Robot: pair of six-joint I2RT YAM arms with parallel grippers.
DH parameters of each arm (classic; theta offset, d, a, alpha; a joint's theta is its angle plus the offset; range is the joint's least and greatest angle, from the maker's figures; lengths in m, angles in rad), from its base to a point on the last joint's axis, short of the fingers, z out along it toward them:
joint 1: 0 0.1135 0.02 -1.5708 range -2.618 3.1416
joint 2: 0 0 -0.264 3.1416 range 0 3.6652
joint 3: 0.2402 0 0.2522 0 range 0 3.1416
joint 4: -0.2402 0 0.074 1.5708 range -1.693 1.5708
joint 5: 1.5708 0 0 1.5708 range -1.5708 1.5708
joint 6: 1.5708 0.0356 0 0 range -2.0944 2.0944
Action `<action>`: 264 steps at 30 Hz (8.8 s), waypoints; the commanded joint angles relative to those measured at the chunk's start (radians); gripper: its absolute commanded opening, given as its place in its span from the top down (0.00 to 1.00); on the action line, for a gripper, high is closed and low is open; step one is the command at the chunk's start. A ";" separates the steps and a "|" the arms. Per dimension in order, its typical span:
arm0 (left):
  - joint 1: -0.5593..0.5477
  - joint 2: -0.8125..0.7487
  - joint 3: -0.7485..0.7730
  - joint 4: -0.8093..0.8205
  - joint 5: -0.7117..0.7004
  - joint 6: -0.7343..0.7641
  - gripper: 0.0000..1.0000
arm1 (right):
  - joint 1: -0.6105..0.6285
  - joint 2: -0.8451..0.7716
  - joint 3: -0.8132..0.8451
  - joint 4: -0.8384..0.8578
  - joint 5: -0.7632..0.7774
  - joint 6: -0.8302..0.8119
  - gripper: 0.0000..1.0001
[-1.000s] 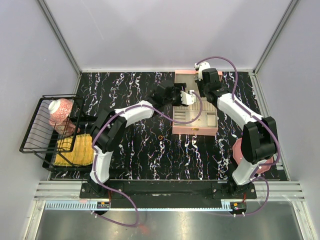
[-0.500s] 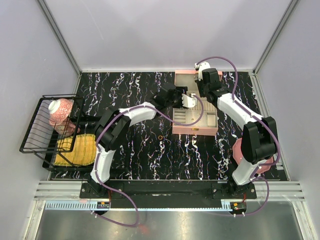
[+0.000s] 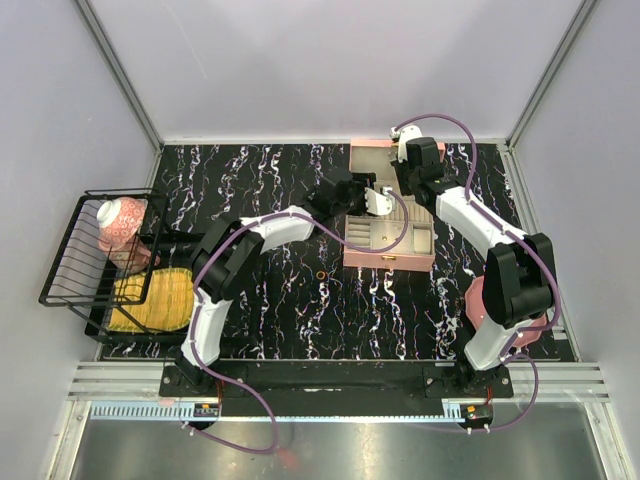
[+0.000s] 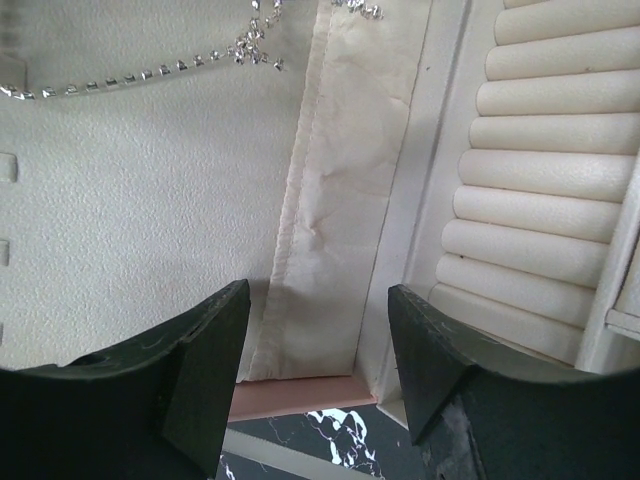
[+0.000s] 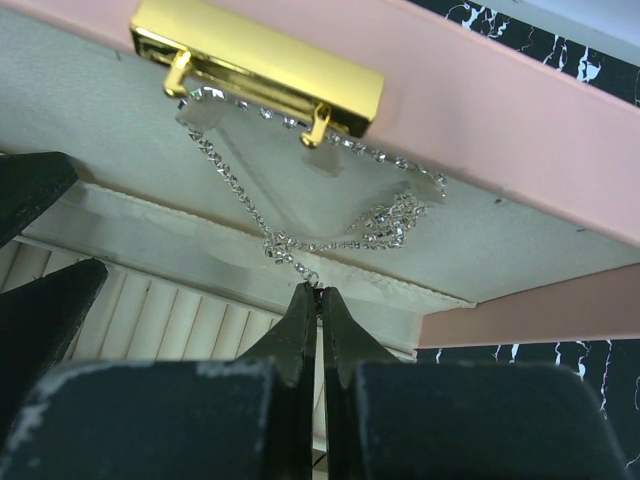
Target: Organize the mixed jewelry
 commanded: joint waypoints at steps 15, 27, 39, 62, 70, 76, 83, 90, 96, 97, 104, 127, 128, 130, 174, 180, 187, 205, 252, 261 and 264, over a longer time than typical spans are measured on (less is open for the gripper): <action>-0.011 -0.086 -0.052 0.244 -0.137 0.017 0.34 | -0.010 -0.064 0.005 0.041 -0.030 0.020 1.00; -0.014 -0.044 -0.029 0.272 -0.153 0.054 0.32 | -0.010 -0.049 0.028 0.065 -0.028 -0.001 1.00; -0.018 -0.043 -0.027 0.261 -0.166 0.034 0.31 | -0.010 -0.033 0.018 0.156 -0.084 -0.035 1.00; -0.025 -0.044 -0.032 0.252 -0.219 0.027 0.31 | -0.010 0.007 -0.146 0.400 -0.120 -0.150 1.00; -0.026 -0.037 -0.021 0.250 -0.220 0.030 0.31 | -0.012 0.007 -0.153 0.417 -0.094 -0.159 1.00; -0.026 -0.027 -0.023 0.260 -0.196 0.046 0.30 | -0.010 -0.021 -0.132 0.394 -0.079 -0.151 1.00; -0.026 -0.018 -0.038 0.296 -0.190 0.073 0.21 | -0.009 -0.070 -0.120 0.342 -0.073 -0.135 1.00; -0.026 0.005 -0.027 0.306 -0.191 0.086 0.21 | -0.010 -0.107 -0.121 0.317 -0.071 -0.124 1.00; -0.026 0.031 -0.007 0.301 -0.190 0.085 0.24 | -0.012 -0.119 -0.126 0.306 -0.071 -0.124 1.00; -0.026 0.032 -0.006 0.301 -0.191 0.085 0.24 | -0.010 -0.119 -0.127 0.305 -0.071 -0.122 1.00; -0.026 0.037 -0.015 0.283 -0.185 0.079 0.27 | -0.010 -0.122 -0.132 0.305 -0.074 -0.118 1.00; -0.026 0.077 -0.009 0.267 -0.150 0.051 0.49 | -0.010 -0.134 -0.153 0.306 -0.064 -0.115 1.00; -0.025 0.080 -0.006 0.267 -0.148 0.051 0.51 | -0.010 -0.133 -0.155 0.306 -0.065 -0.113 1.00; -0.026 0.085 -0.003 0.263 -0.145 0.047 0.56 | -0.010 -0.133 -0.156 0.306 -0.067 -0.113 1.00; -0.040 -0.029 0.080 -0.058 -0.084 -0.078 1.00 | -0.016 -0.043 -0.101 0.291 -0.145 -0.055 1.00; -0.040 -0.029 0.085 -0.064 -0.084 -0.073 1.00 | -0.015 -0.018 -0.077 0.294 -0.146 -0.047 1.00; -0.040 -0.030 0.082 -0.066 -0.082 -0.075 1.00 | -0.016 -0.032 -0.055 0.276 -0.150 -0.038 1.00; -0.040 -0.026 0.086 -0.066 -0.082 -0.073 1.00 | -0.015 0.007 -0.057 0.294 -0.148 -0.043 1.00; -0.045 -0.044 0.088 -0.038 -0.116 -0.085 0.80 | -0.015 -0.145 -0.143 0.230 -0.128 -0.050 0.69; -0.054 -0.101 0.057 -0.006 -0.165 -0.093 0.53 | -0.015 -0.242 -0.199 0.164 -0.107 -0.062 0.69; -0.057 -0.139 0.063 -0.039 -0.202 -0.125 0.46 | -0.016 -0.279 -0.212 0.132 -0.110 -0.066 0.68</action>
